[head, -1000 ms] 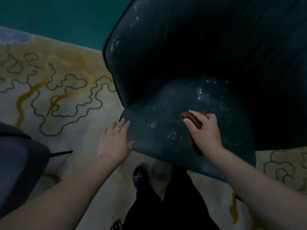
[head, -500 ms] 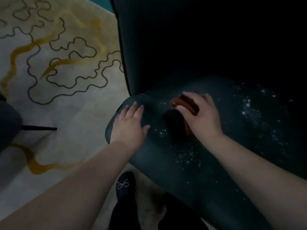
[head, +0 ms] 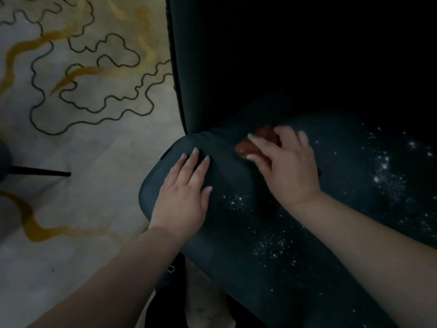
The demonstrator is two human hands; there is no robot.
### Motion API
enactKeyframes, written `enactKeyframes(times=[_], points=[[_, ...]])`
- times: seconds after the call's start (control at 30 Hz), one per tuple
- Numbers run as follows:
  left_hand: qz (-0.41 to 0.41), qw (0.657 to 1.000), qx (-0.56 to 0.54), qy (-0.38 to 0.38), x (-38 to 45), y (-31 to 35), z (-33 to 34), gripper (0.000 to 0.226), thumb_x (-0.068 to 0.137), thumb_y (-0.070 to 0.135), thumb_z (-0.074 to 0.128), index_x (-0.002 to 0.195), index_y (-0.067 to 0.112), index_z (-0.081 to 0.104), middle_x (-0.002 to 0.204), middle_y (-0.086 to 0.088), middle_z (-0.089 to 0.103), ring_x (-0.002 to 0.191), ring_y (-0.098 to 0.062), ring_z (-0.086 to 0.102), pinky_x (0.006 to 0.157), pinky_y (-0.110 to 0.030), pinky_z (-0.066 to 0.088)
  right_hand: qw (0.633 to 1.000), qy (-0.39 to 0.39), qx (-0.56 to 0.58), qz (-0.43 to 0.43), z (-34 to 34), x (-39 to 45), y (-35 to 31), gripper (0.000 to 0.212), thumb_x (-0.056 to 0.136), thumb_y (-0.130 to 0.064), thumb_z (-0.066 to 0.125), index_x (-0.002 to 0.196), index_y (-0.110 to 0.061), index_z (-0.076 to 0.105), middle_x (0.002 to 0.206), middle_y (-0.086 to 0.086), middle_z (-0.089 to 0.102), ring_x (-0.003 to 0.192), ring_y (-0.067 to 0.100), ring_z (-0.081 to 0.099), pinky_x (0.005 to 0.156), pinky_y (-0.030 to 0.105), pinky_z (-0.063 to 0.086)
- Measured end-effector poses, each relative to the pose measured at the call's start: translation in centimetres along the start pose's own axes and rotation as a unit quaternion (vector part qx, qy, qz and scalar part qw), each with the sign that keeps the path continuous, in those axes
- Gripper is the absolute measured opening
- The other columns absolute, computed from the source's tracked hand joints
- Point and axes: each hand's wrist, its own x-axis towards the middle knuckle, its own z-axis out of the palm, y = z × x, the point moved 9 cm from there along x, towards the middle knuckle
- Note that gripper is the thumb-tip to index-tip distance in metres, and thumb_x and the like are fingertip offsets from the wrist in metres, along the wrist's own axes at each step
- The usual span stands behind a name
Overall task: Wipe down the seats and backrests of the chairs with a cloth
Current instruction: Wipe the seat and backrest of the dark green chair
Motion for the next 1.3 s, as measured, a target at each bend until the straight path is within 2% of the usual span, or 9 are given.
enactKeyframes(times=[0.1,0.3,0.53,0.7,0.87,1.0,1.07,1.2,1.3], points=[[0.002,1.000,0.006,0.001,0.0,0.0,-0.1,0.060,0.095,0.030,0.052,0.149,0.017,0.031,0.158,-0.006,0.021,0.146,-0.026,0.018,0.118,-0.035,0.014,0.999,0.006,-0.005,0.051,0.5,2.7,0.0,0.039,0.091,-0.041,0.061,0.126,-0.025,0.065,0.123,0.016,0.054,0.102,0.038,0.047,0.082,0.046,0.045],[-0.005,1.000,0.013,-0.011,-0.5,-0.4,0.1,0.061,0.095,0.033,0.049,0.151,0.019,0.028,0.159,-0.004,0.018,0.147,-0.024,0.015,0.118,-0.038,0.018,0.995,-0.053,-0.015,-0.087,0.8,-3.2,-3.2,0.043,0.081,-0.035,0.068,0.122,-0.025,0.067,0.111,0.013,0.060,0.089,0.035,0.055,0.070,0.042,0.050],[-0.021,1.000,0.008,-0.001,-1.9,-1.0,0.1,0.059,0.096,0.028,0.051,0.150,0.019,0.030,0.159,-0.003,0.020,0.146,-0.024,0.017,0.117,-0.044,0.022,0.998,0.013,0.021,0.063,0.3,-0.5,-1.2,0.037,0.089,-0.032,0.067,0.124,-0.022,0.067,0.116,0.018,0.057,0.101,0.038,0.053,0.081,0.048,0.049],[-0.015,1.000,0.017,-0.005,-3.1,-1.3,0.1,0.059,0.096,0.030,0.049,0.151,0.020,0.028,0.159,-0.002,0.019,0.146,-0.023,0.016,0.118,-0.043,0.021,0.998,-0.022,0.008,-0.050,1.0,-5.7,-4.0,0.038,0.082,-0.032,0.070,0.118,-0.021,0.070,0.104,0.017,0.060,0.086,0.037,0.056,0.068,0.045,0.052],[-0.014,0.999,0.025,-0.021,-4.2,-1.8,0.4,0.060,0.098,0.031,0.045,0.152,0.021,0.022,0.161,0.000,0.013,0.147,-0.020,0.009,0.119,-0.041,0.017,0.992,0.063,0.071,0.086,-0.3,-4.7,-2.0,0.038,0.089,-0.036,0.063,0.125,-0.023,0.066,0.109,0.015,0.056,0.099,0.033,0.050,0.082,0.039,0.048],[-0.016,1.000,0.011,-0.012,-4.3,-1.5,0.3,0.060,0.097,0.029,0.047,0.151,0.018,0.025,0.160,-0.003,0.015,0.147,-0.023,0.012,0.117,-0.045,0.021,0.998,0.002,-0.021,-0.063,2.3,-7.5,-7.9,0.043,0.084,-0.039,0.065,0.124,-0.025,0.066,0.106,0.018,0.059,0.086,0.037,0.056,0.069,0.041,0.048],[-0.014,1.000,0.015,-0.011,-4.3,-1.5,0.4,0.060,0.097,0.030,0.046,0.151,0.018,0.025,0.160,-0.003,0.015,0.147,-0.024,0.013,0.117,-0.045,0.020,0.998,0.014,-0.050,-0.033,2.1,-8.4,-6.0,0.043,0.084,-0.037,0.067,0.126,-0.027,0.065,0.105,0.020,0.059,0.085,0.038,0.055,0.068,0.042,0.047],[-0.013,1.000,0.015,-0.014,-4.5,-1.7,0.4,0.060,0.098,0.032,0.044,0.152,0.021,0.022,0.161,0.000,0.013,0.147,-0.023,0.011,0.119,-0.043,0.017,0.987,0.071,-0.056,0.133,-0.3,-9.0,-0.2,0.042,0.090,-0.039,0.058,0.130,-0.028,0.061,0.111,0.022,0.053,0.093,0.040,0.050,0.076,0.047,0.046],[-0.013,1.000,0.019,-0.015,-4.5,-1.4,0.5,0.060,0.098,0.031,0.043,0.152,0.020,0.021,0.161,-0.001,0.011,0.147,-0.023,0.009,0.119,-0.043,0.016,0.989,0.089,-0.018,0.117,-0.2,-9.2,-3.0,0.041,0.087,-0.037,0.060,0.127,-0.026,0.064,0.109,0.021,0.054,0.091,0.038,0.051,0.074,0.042,0.046]])
